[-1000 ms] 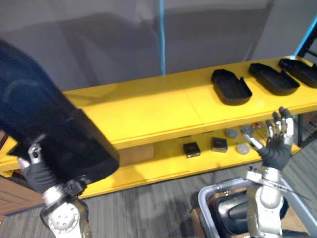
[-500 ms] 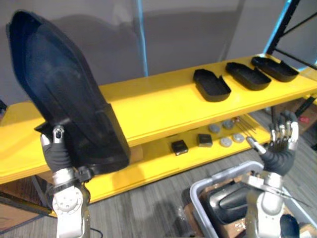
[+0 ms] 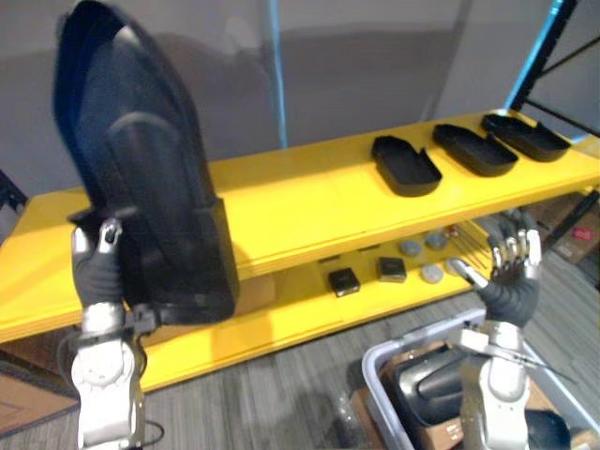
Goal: Walk over and take plastic housings, then place them on the shelf
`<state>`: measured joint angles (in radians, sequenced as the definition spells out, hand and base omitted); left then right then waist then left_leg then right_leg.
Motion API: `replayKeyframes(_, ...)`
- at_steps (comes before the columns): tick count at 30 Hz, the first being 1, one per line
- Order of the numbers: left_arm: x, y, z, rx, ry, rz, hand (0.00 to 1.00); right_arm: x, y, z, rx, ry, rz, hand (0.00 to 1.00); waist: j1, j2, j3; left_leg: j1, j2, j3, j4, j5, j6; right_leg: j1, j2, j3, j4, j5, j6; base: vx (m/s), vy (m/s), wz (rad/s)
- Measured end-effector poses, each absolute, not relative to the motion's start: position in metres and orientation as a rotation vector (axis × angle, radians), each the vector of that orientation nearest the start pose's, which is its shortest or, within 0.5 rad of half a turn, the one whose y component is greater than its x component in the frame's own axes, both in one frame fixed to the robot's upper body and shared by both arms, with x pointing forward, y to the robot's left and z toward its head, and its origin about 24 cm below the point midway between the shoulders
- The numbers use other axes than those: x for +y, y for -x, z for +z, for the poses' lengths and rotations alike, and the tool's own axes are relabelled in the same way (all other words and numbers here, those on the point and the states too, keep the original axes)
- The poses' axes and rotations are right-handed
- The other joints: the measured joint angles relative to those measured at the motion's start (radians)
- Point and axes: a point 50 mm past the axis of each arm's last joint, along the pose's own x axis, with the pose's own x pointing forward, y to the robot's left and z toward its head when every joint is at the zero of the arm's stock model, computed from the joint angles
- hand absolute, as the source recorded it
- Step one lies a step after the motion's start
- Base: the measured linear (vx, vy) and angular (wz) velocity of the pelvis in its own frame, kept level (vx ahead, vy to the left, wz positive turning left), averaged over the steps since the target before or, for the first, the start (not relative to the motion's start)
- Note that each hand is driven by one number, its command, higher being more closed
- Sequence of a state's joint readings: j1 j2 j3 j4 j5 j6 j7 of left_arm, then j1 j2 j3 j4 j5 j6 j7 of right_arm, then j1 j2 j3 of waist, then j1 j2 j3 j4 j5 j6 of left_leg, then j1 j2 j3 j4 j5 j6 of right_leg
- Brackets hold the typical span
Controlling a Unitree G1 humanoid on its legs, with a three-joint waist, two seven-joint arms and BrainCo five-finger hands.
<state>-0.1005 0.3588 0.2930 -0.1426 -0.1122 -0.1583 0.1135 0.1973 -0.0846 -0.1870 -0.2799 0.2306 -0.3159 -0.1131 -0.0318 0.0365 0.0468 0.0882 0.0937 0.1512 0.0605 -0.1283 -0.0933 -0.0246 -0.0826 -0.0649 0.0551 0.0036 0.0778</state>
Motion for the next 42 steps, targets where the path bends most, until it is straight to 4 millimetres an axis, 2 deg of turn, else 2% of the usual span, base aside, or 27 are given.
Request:
replayKeyframes(2,0.277,-0.264,0.146,-0.408,-0.242,0.377,1.0,-0.221,-0.198,0.094,-0.406,-0.104,-0.292,0.0,-0.022,0.004,0.001,-0.001,0.002,0.029,0.0,0.0,0.0,-0.019,0.006,0.029,0.003,0.006,-0.002,-0.02,0.006,-0.56)
replayKeyframes(4,0.292,-0.281,0.128,-0.275,-0.165,0.475,1.0,-0.214,-0.195,0.084,-0.342,-0.122,-0.221,0.0,-0.054,0.01,0.002,-0.001,0.005,0.081,-0.001,0.0,-0.001,-0.049,0.016,0.075,0.005,0.017,-0.003,-0.03,0.009,-0.63)
replayKeyframes(7,0.303,-0.293,0.109,-0.164,-0.098,0.58,1.0,-0.202,-0.19,0.073,-0.272,-0.134,-0.155,0.0,-0.089,0.019,0.009,-0.005,0.008,0.128,-0.008,0.001,-0.001,-0.082,0.027,0.121,0.005,0.031,-0.004,-0.02,0.007,-0.51)
replayKeyframes(9,0.305,-0.302,0.107,-0.126,-0.066,0.641,1.0,-0.195,-0.187,0.067,-0.243,-0.152,-0.124,0.0,-0.102,0.026,0.014,-0.017,0.008,0.146,-0.016,0.003,-0.005,-0.108,0.033,0.141,0.005,0.038,-0.004,-0.02,0.0,-0.35)
replayKeyframes(11,0.316,-0.315,0.123,-0.115,-0.037,0.731,1.0,-0.188,-0.188,0.066,-0.233,-0.175,-0.085,0.0,-0.122,0.03,0.051,-0.022,0.009,0.164,-0.016,0.005,-0.007,-0.123,0.039,0.158,0.005,0.047,-0.005,-0.02,-0.004,-0.22)
replayKeyframes(16,0.349,-0.324,0.172,-0.164,0.062,0.917,1.0,-0.176,-0.186,0.064,-0.212,-0.213,-0.037,0.0,-0.147,0.037,0.109,-0.048,0.012,0.194,-0.016,0.007,-0.01,-0.168,0.05,0.19,0.01,0.062,-0.007,-0.01,-0.006,-0.19)
replayKeyframes(19,0.355,-0.33,0.188,-0.152,0.08,0.947,1.0,-0.166,-0.185,0.068,-0.216,-0.221,0.006,0.0,-0.151,0.033,0.151,-0.055,0.014,0.214,-0.014,0.011,-0.01,-0.184,0.054,0.205,0.015,0.067,-0.008,0.01,-0.003,-0.13)
replayKeyframes(24,0.353,-0.338,0.183,-0.022,0.085,0.94,1.0,-0.157,-0.185,0.073,-0.223,-0.246,0.045,0.0,-0.163,0.029,0.2,-0.074,0.013,0.215,-0.011,0.011,-0.01,-0.203,0.053,0.206,0.016,0.068,-0.008,0.0,0.002,-0.01)
replayKeyframes(30,0.35,-0.347,0.177,0.12,0.09,0.839,1.0,-0.153,-0.184,0.074,-0.213,-0.248,0.066,0.0,-0.158,0.032,0.259,-0.098,0.011,0.217,0.006,0.011,-0.01,-0.225,0.05,0.209,0.025,0.069,-0.007,0.01,0.004,0.0)
replayKeyframes(35,0.352,-0.35,0.189,0.14,0.017,0.748,1.0,-0.15,-0.182,0.078,-0.214,-0.247,0.082,0.0,-0.149,0.047,0.273,-0.124,0.013,0.217,0.022,0.011,-0.01,-0.242,0.047,0.207,0.028,0.069,-0.008,0.0,0.0,0.01)
replayKeyframes(38,0.353,-0.351,0.191,0.157,-0.047,0.705,1.0,-0.146,-0.185,0.08,-0.224,-0.254,0.099,0.0,-0.147,0.044,0.297,-0.133,0.013,0.219,0.066,0.011,-0.01,-0.24,0.039,0.207,0.044,0.062,-0.011,-0.01,0.003,0.02)
replayKeyframes(39,0.352,-0.353,0.189,0.17,-0.062,0.695,0.0,-0.143,-0.185,0.08,-0.22,-0.257,0.113,0.0,-0.146,0.047,0.299,-0.148,0.013,0.22,0.086,0.011,-0.01,-0.245,0.033,0.204,0.047,0.06,-0.012,-0.03,0.002,0.06)
replayKeyframes(42,0.356,-0.351,0.192,0.167,-0.072,0.692,0.0,-0.14,-0.186,0.08,-0.218,-0.253,0.138,0.0,-0.143,0.044,0.305,-0.163,0.018,0.232,0.103,0.011,-0.01,-0.256,0.033,0.205,0.055,0.059,-0.013,-0.02,0.0,0.02)
